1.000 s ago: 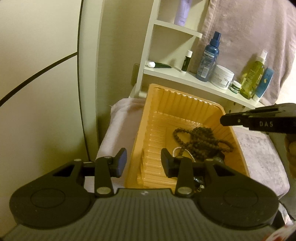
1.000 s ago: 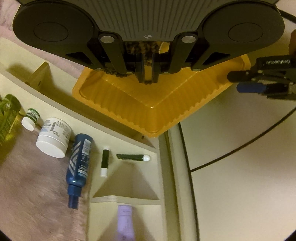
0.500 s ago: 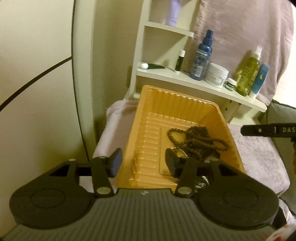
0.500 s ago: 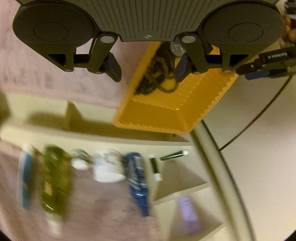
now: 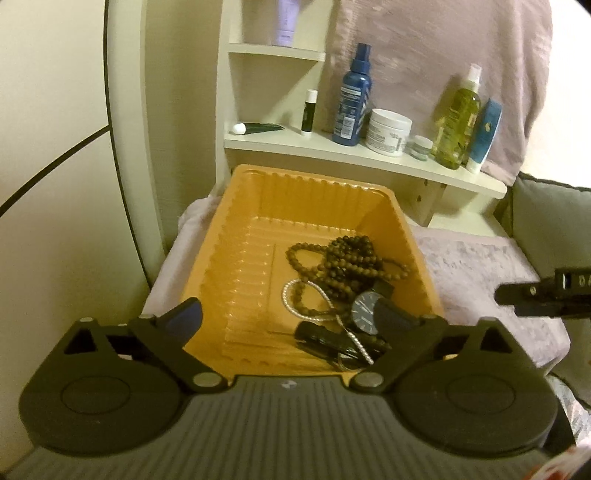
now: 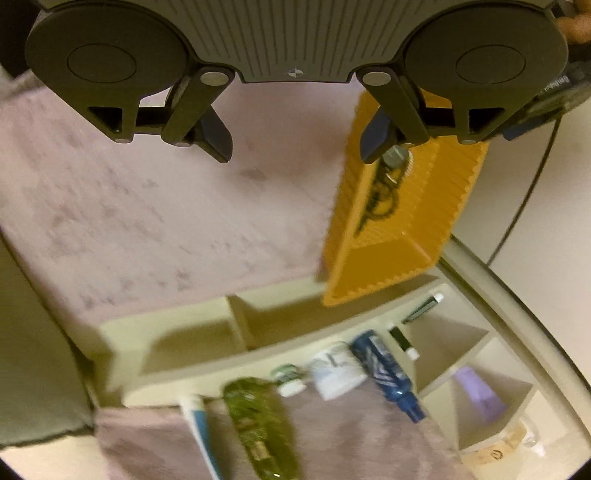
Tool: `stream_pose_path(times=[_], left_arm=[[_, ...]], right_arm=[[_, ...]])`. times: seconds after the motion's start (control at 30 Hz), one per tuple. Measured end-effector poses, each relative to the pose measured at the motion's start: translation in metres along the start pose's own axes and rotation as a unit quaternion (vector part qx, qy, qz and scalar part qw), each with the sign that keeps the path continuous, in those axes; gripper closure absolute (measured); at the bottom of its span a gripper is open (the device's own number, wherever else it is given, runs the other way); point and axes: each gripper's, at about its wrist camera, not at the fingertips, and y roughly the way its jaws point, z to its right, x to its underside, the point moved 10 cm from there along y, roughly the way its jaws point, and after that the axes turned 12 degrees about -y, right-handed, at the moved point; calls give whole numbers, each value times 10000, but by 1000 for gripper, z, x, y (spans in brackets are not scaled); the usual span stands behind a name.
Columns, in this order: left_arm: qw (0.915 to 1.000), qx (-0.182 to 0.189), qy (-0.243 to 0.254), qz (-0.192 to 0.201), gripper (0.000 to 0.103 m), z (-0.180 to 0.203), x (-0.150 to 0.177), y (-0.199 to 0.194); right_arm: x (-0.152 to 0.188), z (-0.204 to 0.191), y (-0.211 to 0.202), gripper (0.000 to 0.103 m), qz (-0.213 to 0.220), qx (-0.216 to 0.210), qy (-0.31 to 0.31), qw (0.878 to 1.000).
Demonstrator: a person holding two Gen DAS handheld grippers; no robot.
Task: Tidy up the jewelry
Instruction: 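Set the orange tray down on the towel and open the left tool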
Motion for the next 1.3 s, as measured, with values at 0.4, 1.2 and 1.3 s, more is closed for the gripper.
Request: stream_pose_path(times=[0.4, 1.2, 1.3], left_arm=[[9998, 16, 116, -152, 1, 34, 22, -16], [9988, 32, 338, -360, 1, 67, 65, -78], [9988, -62, 367, -313, 1, 66, 67, -82]], right_arm=[[41, 12, -38, 27, -188, 490, -348, 9980], [82, -9, -104, 27, -103, 859, -699, 9938], [85, -15, -107, 27, -97, 830, -759, 9936]])
